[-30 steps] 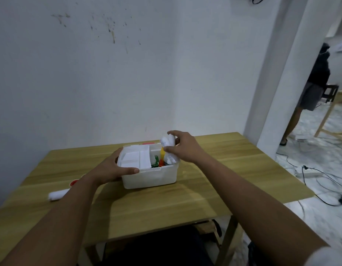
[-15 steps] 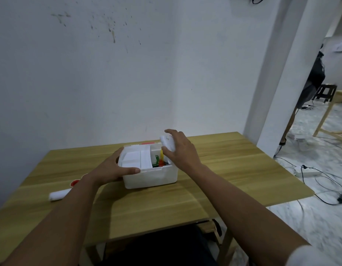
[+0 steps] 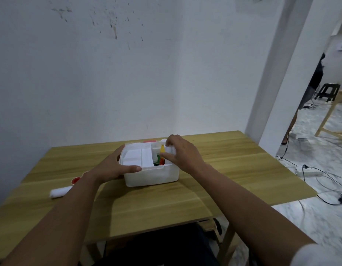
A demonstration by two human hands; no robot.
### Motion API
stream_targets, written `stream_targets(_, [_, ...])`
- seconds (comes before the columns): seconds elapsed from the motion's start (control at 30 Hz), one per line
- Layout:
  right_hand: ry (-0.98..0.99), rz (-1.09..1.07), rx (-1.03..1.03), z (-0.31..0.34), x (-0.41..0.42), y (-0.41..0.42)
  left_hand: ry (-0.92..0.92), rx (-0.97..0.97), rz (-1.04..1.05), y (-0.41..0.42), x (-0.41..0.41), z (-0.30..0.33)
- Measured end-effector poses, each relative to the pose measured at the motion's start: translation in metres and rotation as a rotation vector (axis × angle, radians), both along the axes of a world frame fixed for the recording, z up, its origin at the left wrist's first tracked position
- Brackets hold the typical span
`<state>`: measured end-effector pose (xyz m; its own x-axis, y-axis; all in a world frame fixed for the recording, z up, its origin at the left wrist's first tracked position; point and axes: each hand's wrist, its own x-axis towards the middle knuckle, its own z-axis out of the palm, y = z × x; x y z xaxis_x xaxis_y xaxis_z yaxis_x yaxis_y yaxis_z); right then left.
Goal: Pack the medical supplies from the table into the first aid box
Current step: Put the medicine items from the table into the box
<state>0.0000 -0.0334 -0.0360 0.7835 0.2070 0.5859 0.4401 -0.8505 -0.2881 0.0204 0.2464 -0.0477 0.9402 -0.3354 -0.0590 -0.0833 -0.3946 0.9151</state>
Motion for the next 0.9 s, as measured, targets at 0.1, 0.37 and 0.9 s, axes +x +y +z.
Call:
stream_targets(0.1, [-0.058, 0.036, 0.047, -0.008, -0.001, -0.006, 0.003, 0.008, 0.011, 0.000, 0.000, 0.000])
stream_targets(0.37, [0.052, 0.076, 0.382, -0.006, -0.006, -0.021, 0.007, 0.028, 0.003, 0.000, 0.001, 0.001])
stream_targets(0.9, [0.678, 0.170, 0.451, -0.006, 0.011, -0.018, -0.172, 0.539, 0.453, 0.118, -0.032, 0.005])
